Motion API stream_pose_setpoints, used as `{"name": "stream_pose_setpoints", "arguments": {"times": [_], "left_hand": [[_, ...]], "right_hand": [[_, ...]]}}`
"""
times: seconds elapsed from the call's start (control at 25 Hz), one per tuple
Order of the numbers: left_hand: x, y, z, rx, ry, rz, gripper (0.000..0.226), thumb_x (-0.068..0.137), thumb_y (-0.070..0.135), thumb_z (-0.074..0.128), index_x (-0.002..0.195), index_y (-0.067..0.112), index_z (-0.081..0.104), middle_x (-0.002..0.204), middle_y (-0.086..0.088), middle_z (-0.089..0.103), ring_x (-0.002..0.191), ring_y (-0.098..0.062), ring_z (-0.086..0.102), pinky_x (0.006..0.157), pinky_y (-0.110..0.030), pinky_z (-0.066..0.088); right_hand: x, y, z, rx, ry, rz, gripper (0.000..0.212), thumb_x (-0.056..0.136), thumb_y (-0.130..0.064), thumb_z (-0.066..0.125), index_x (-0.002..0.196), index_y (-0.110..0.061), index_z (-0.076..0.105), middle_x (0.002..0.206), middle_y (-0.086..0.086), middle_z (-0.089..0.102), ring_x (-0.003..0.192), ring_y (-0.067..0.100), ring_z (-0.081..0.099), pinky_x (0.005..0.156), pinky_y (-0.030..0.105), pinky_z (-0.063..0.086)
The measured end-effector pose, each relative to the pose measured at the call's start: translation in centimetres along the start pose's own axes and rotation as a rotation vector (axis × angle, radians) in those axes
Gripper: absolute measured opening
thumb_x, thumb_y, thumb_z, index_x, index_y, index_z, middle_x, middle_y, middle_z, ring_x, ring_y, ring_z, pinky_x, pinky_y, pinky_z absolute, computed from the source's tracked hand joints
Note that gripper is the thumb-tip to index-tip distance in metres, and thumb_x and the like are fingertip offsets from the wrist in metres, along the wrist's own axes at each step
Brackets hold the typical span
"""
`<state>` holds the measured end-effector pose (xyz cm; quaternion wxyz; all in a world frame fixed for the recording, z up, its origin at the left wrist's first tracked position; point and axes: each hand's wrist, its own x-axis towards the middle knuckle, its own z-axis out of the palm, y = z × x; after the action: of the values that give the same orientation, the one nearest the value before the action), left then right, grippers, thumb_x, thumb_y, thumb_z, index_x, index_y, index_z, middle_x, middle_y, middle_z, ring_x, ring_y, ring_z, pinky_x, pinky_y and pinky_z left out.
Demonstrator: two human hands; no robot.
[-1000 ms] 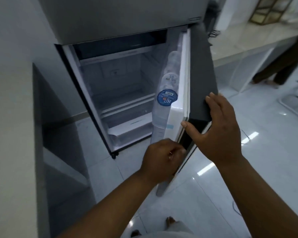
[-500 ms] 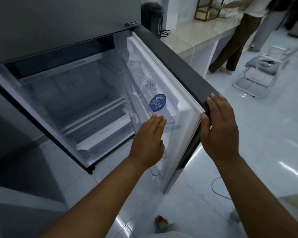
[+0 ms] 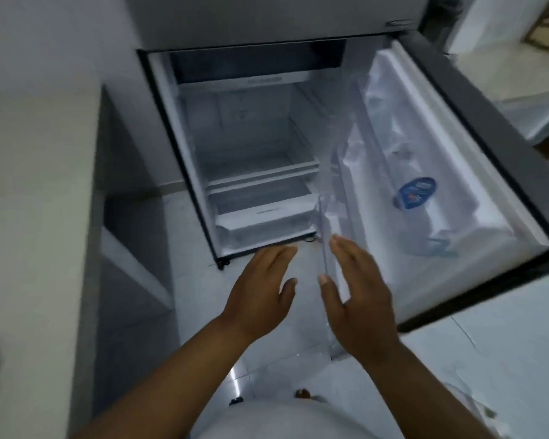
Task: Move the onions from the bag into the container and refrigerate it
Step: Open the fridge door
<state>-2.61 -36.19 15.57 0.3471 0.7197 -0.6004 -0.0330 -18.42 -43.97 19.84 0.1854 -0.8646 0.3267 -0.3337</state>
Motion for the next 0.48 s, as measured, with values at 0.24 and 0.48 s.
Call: {"name": "stream_pose_setpoints", "arguments": {"times": [0.24, 0.48], "left_hand": [[-14.0, -8.0, -6.8, 0.033, 0.262, -0.615, 0.044, 0.093, 0.023, 0.061, 0.134, 0.01, 0.054, 0.131, -0.007, 0.06, 0.121, -0.021, 0.053, 0.102, -0.022, 0.034], [-26.4, -11.2, -13.4, 0.148, 0.644, -1.053, 0.038, 0.089, 0.016, 0.064, 0.126, 0.009, 0.059, 0.116, -0.007, 0.067, 0.109, -0.024, 0.061, 0.091, -0.036, 0.05]], "right_hand": [[0.1, -7.7, 12.2, 0.239, -0.564, -0.127, 0.051, 0.094, -0.024, 0.061, 0.141, -0.014, 0.047, 0.141, 0.001, 0.053, 0.131, 0.009, 0.045, 0.112, 0.015, 0.027], [-0.3, -18.8, 23.5, 0.371, -0.962, -0.264, 0.047, 0.095, -0.025, 0.059, 0.14, -0.018, 0.048, 0.138, -0.001, 0.054, 0.125, 0.017, 0.052, 0.101, 0.024, 0.041]]}}
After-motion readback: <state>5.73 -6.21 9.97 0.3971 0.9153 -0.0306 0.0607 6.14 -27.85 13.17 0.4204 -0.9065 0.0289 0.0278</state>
